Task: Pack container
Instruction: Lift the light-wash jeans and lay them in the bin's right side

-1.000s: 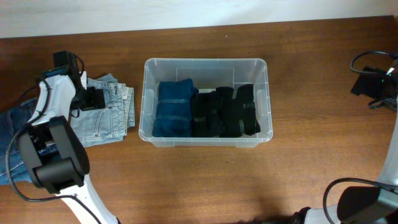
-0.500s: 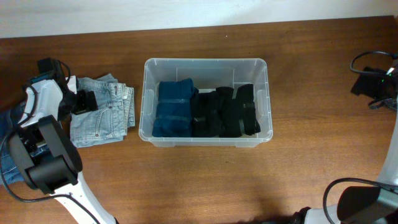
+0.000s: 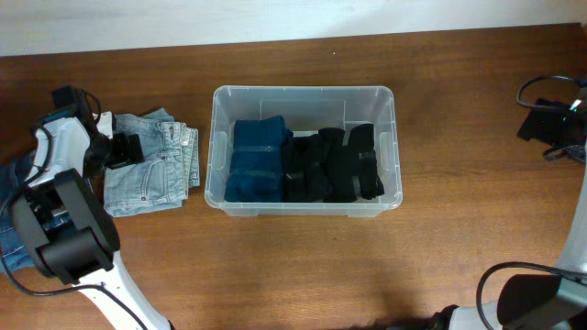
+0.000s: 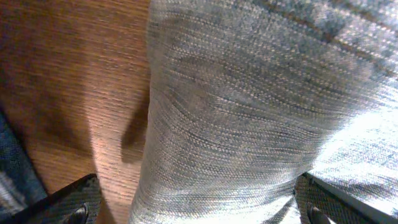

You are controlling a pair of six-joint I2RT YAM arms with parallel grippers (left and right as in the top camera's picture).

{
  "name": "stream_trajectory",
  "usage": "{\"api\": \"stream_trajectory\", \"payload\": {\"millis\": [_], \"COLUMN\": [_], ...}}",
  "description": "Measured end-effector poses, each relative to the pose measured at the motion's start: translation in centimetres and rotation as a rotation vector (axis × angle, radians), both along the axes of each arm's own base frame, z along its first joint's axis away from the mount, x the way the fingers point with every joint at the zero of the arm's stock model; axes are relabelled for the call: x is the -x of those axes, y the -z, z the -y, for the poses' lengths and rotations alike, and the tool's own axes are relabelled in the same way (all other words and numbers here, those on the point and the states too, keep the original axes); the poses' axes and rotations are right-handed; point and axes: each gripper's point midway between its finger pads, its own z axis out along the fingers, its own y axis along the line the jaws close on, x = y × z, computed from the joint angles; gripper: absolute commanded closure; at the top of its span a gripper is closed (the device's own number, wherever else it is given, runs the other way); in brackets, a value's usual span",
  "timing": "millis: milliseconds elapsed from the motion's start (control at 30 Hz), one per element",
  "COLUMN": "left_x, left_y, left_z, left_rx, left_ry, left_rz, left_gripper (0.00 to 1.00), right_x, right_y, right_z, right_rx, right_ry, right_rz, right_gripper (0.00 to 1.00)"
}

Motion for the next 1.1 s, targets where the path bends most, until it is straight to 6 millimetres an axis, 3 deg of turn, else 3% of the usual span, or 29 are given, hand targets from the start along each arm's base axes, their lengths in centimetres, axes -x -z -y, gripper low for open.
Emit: {"api": "stream_trajectory", "payload": {"millis": [267, 300, 367, 400, 467, 533, 600, 767, 900, 967, 1100], "left_x": [0.1, 0.1, 0.2, 0.2, 0.0, 0.0, 0.1, 0.7, 2.9, 2.5, 0.4], "left_y": [0.7, 0.8, 0.9, 0.9, 0.8, 0.7, 0.5, 0.3, -0.8, -2.6, -9.7], "left_z": [1.1, 1.1, 1.2, 1.8, 3.0, 3.4, 3.5, 4.1, 5.5, 5.6, 5.4], "left_rx": [0.065, 0.069, 0.078, 0.108, 0.151, 0.168, 0.179, 0.216, 0.292, 0.303, 0.280], "left_ry": [0.007, 0.006, 0.006, 0.008, 0.023, 0.037, 0.054, 0.072, 0.061, 0.041, 0.002], "left_rz": [0.003, 0.009, 0.019, 0.030, 0.039, 0.041, 0.044, 0.011, -0.144, -0.175, -0.105], "left_gripper": [0.01, 0.05, 0.47, 0.60, 0.75, 0.84, 0.99, 0.99, 0.99, 0.99, 0.99], "right_x": [0.0, 0.0, 0.0, 0.0, 0.0, 0.0, 0.0, 0.0, 0.0, 0.0, 0.0], "right_y": [0.0, 0.0, 0.0, 0.0, 0.0, 0.0, 0.0, 0.0, 0.0, 0.0, 0.0], "right_z": [0.0, 0.0, 0.0, 0.0, 0.0, 0.0, 0.0, 0.0, 0.0, 0.0, 0.0], "right_rx": [0.000, 0.000, 0.000, 0.001, 0.000, 0.000, 0.000, 0.000, 0.000, 0.000, -0.001], "right_ry": [0.000, 0.000, 0.000, 0.000, 0.000, 0.000, 0.000, 0.000, 0.000, 0.000, 0.000], "right_rz": [0.000, 0.000, 0.000, 0.000, 0.000, 0.000, 0.000, 0.000, 0.000, 0.000, -0.002], "right_gripper": [0.01, 0.01, 0.01, 0.01, 0.01, 0.01, 0.01, 0.01, 0.01, 0.01, 0.01]}}
